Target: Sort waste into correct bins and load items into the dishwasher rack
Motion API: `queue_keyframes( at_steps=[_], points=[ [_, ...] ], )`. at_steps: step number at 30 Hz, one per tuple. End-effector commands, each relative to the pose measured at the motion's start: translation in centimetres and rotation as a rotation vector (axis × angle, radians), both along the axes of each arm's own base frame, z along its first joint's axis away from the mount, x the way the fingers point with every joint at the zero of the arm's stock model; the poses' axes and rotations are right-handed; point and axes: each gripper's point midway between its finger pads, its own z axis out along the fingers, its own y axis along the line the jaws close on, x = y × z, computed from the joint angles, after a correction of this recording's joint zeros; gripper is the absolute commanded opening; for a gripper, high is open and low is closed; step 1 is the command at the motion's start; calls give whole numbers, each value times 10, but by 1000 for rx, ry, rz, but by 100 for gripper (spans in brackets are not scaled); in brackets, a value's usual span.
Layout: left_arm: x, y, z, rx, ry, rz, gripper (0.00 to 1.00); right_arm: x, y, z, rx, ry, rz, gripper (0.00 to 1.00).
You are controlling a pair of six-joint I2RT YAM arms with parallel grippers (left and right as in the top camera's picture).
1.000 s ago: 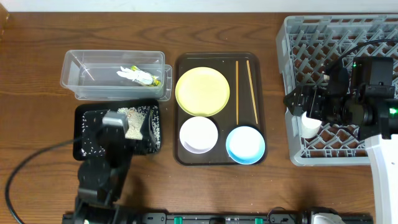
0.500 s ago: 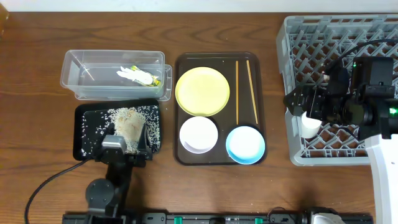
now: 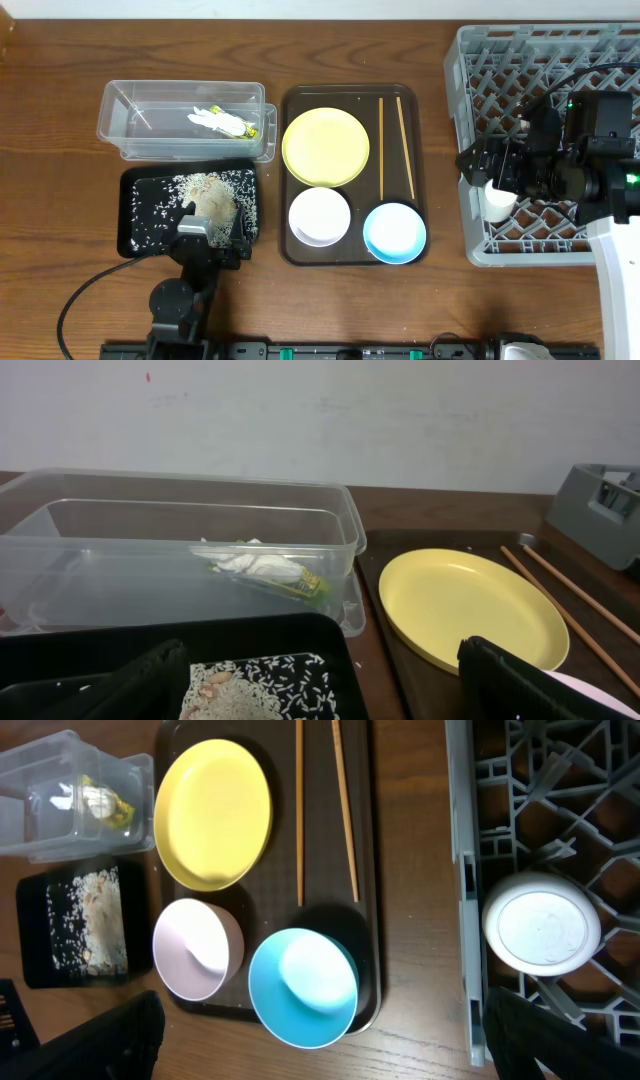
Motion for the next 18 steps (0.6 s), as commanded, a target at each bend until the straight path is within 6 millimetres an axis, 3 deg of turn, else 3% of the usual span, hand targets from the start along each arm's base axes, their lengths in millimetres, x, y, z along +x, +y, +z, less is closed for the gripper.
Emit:
queue_keyframes(
  at_steps=[1,15,18],
  points=[
    [0,0,-15,18,31,-6,88,0,4,2,-7,-13,26,99],
    [0,0,-15,18,31,-6,88,1,4,3,-5,-16,26,99],
    [0,0,-15,18,31,-6,88,27,4,19,2,-138,6,99]
  ],
)
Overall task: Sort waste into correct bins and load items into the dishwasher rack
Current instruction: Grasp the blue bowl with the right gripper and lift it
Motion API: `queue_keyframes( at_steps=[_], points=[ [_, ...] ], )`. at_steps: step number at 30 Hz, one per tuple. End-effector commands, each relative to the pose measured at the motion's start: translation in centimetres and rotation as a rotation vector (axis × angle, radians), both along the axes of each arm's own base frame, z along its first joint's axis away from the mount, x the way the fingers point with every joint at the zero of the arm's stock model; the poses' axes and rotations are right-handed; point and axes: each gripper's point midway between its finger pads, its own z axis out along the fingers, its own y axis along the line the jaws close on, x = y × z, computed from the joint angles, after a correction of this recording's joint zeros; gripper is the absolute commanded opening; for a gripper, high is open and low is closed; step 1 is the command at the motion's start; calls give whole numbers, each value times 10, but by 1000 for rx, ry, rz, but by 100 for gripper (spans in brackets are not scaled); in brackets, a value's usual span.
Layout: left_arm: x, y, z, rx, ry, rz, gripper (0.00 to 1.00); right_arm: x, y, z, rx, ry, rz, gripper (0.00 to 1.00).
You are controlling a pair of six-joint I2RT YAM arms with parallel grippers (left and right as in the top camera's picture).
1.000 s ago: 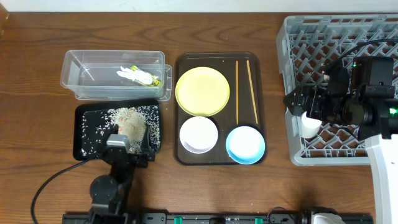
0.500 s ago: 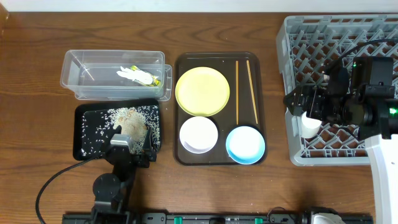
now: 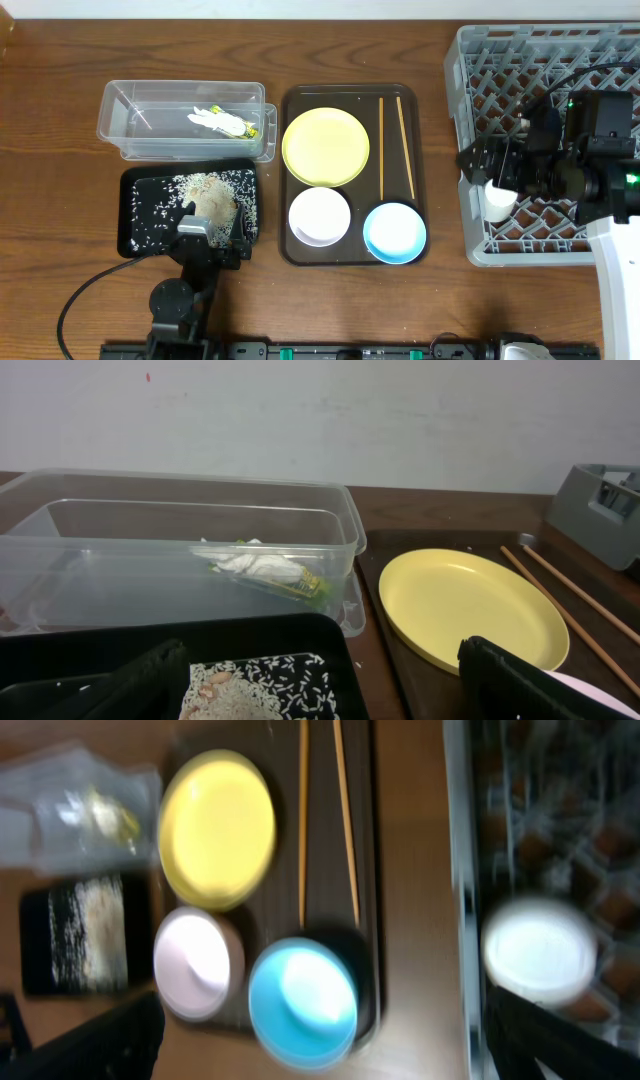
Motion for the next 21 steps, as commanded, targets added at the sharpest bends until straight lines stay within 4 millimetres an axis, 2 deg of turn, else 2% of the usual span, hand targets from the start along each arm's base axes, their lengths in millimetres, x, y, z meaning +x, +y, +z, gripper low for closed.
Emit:
queue_keyframes(
  at_steps=[1,4,5,7,9,11,13,15,17,18,20,21],
  points=[
    [0,0,-15,18,31,-6,88,14,5,12,29,-61,-21,99],
    [0,0,-15,18,31,-6,88,10,24,6,101,-17,8,99],
    [0,0,-15,18,31,-6,88,5,34,-4,94,11,53,99],
    [0,0,-15,18,31,-6,88,-12,51,-35,50,103,116,99],
    [0,0,-15,18,31,-6,88,-31,63,-71,-10,198,155,93],
    [0,0,-15,18,31,-6,88,-51,65,-108,-84,301,139,88],
    [0,0,-15,18,31,-6,88,-66,58,-140,-168,375,101,80],
    [0,0,-15,18,31,-6,88,-71,50,-160,-215,401,64,78],
    [0,0,-15,18,31,-6,88,-68,50,-170,-213,387,58,73],
    [0,0,-15,18,31,-6,88,-65,51,-173,-210,369,62,69],
    [0,0,-15,18,31,-6,88,-60,54,-178,-200,336,68,46],
    [0,0,-15,18,31,-6,88,-59,57,-181,-187,326,77,40]
  ],
)
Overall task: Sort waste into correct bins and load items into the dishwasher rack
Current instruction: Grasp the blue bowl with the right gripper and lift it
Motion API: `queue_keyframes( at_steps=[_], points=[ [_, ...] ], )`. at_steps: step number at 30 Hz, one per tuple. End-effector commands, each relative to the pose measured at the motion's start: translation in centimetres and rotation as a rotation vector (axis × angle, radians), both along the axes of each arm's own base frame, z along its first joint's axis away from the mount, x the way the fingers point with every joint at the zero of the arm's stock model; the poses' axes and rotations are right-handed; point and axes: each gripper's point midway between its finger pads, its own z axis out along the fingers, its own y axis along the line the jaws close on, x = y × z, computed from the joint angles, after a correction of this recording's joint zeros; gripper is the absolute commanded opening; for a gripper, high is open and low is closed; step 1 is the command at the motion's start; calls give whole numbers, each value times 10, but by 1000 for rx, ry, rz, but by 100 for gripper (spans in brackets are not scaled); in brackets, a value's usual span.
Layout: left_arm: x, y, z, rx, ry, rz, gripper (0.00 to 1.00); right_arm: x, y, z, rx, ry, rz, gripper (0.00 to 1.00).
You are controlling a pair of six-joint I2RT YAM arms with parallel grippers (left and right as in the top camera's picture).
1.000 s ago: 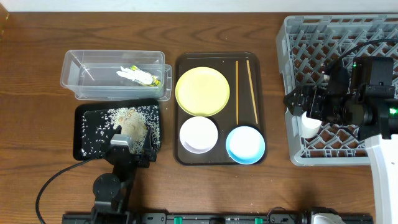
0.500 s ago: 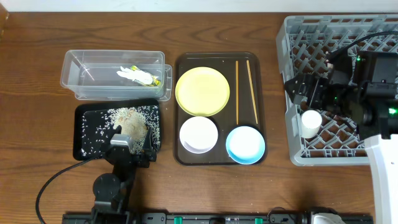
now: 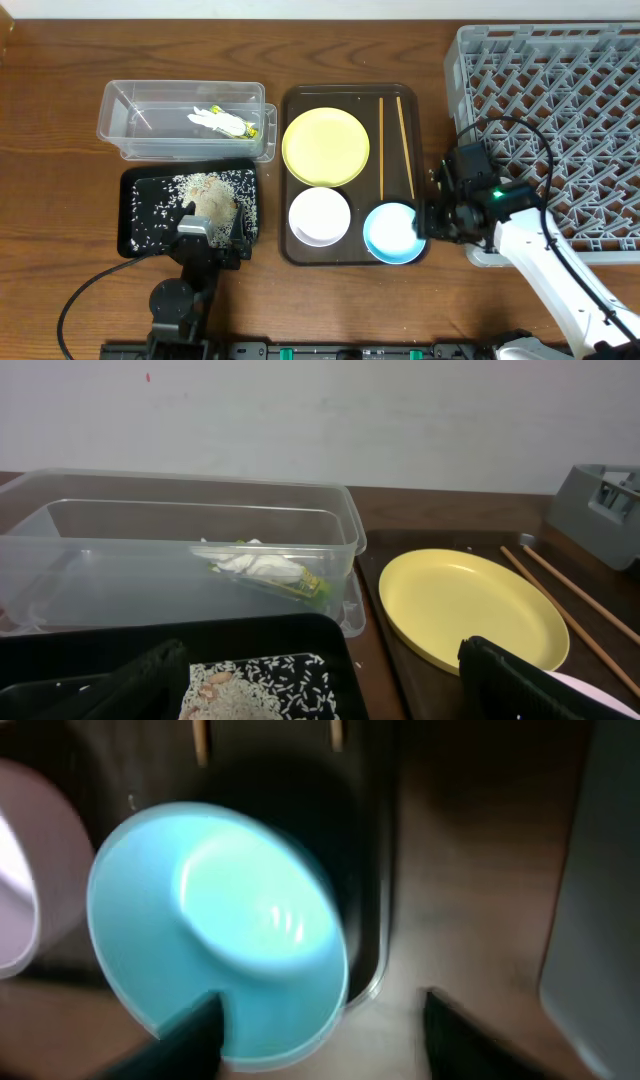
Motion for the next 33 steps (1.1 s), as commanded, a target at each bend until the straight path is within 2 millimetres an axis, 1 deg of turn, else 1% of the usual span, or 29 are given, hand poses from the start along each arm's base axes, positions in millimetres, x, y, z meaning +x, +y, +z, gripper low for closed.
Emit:
queue_keyframes(
  at_steps=[1,3,6,9,11,13,15,16,21,23,25,28,30,33],
  points=[
    [0,0,-15,18,31,-6,88,4,1,-7,-9,-35,-13,36],
    [0,0,-15,18,31,-6,88,0,3,-16,-15,-28,-10,35],
    [0,0,-15,18,31,-6,88,-6,0,-33,-33,-2,-18,36],
    [0,0,-15,18,31,-6,88,-12,1,-43,-25,29,-26,36],
    [0,0,-15,18,31,-6,88,-11,1,-43,-25,28,-25,32],
    [0,0,-15,18,31,-6,88,-10,2,-43,-23,22,-25,24],
    [0,0,-15,18,31,-6,88,-10,2,-43,-23,20,-25,8],
    [0,0,-15,18,31,-6,88,-9,1,-43,-26,18,-26,1],
    [0,0,-15,18,31,-6,88,-1,1,-39,-31,-11,-30,1],
    [0,0,-15,18,31,-6,88,4,0,-31,-43,-33,-25,1],
    [0,0,-15,18,31,-6,88,11,-7,-16,-82,-67,-30,1],
    [0,0,-15,19,31,-5,88,25,-28,24,-179,-150,-79,1],
    [0,0,-15,18,31,-6,88,36,-46,59,-257,-235,-126,1],
    [0,0,-15,18,31,-6,88,52,-78,120,-390,-395,-224,1]
  ],
)
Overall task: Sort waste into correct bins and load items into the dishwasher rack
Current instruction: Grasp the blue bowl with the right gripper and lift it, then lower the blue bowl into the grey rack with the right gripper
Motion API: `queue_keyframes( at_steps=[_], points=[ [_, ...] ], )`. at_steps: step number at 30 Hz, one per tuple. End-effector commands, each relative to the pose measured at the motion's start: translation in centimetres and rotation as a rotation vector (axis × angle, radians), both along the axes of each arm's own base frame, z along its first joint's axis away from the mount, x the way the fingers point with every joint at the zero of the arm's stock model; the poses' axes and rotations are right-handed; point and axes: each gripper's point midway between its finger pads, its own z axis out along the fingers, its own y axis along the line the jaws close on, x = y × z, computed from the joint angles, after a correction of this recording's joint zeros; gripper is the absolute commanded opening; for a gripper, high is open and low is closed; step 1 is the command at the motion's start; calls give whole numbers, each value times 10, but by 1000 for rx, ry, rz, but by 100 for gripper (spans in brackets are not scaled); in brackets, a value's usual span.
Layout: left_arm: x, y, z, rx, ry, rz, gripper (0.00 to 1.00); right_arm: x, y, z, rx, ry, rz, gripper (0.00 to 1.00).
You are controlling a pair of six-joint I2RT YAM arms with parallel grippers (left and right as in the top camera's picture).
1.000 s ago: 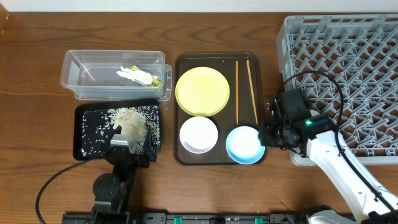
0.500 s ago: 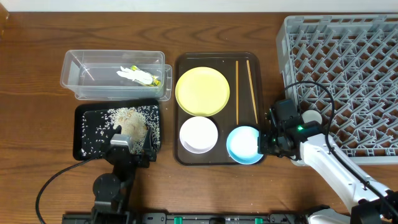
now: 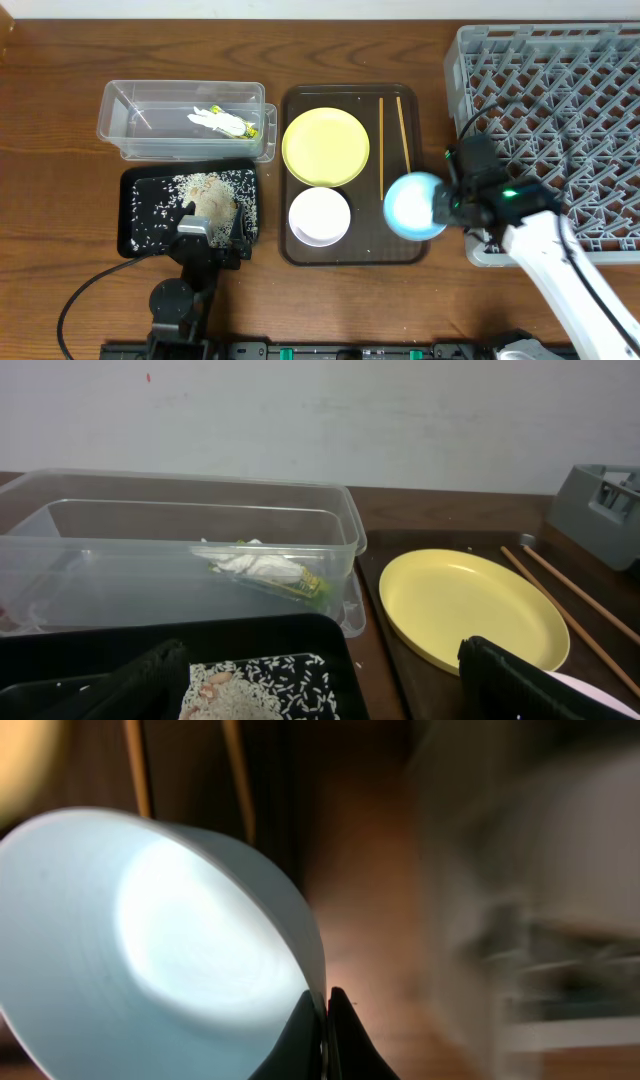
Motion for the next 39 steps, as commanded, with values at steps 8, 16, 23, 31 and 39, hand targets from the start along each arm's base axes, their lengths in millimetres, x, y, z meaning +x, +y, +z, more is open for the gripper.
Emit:
queue_keyframes(
  at_steps=[8,16,23,31,39],
  points=[
    [0,0,-15,18,32,-7,88,21,-146,176,-759,-535,-514,1],
    [0,0,-15,18,32,-7,88,32,-201,158,-961,-426,-695,1],
    [0,0,-15,18,32,-7,88,57,-236,105,-1029,-241,-690,1],
    [0,0,-15,18,32,-7,88,87,-220,49,-1025,-123,-534,1],
    [0,0,-15,18,32,-7,88,96,-198,69,-1126,-193,-508,1]
  ],
)
